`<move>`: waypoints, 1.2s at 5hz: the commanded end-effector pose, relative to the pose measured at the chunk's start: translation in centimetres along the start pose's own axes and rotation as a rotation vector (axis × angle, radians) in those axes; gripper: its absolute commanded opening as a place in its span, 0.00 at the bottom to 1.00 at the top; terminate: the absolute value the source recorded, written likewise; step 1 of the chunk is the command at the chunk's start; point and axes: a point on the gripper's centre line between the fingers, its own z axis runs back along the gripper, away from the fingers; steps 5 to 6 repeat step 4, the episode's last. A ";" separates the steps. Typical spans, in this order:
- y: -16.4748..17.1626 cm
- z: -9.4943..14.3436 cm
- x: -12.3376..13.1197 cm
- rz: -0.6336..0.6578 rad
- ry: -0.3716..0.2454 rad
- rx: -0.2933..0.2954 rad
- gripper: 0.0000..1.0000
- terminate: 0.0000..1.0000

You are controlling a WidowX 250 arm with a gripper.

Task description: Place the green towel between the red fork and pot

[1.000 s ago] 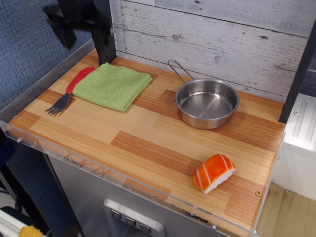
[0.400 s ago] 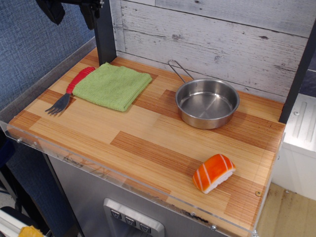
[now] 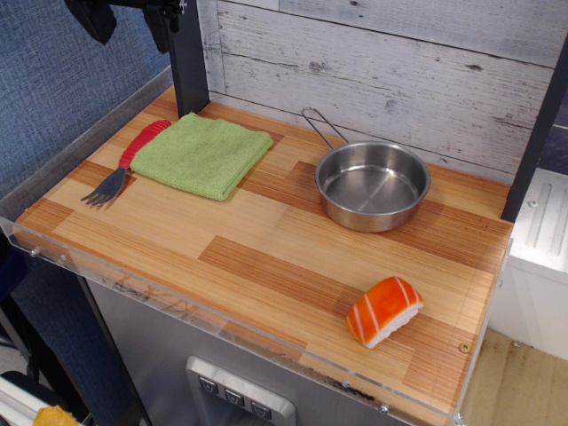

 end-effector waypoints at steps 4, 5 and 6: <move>0.5 1.9 0.1 0.008 -0.050 0.016 1.00 1.00; 0.5 1.9 0.1 0.008 -0.050 0.016 1.00 1.00; 0.5 1.9 0.1 0.008 -0.050 0.016 1.00 1.00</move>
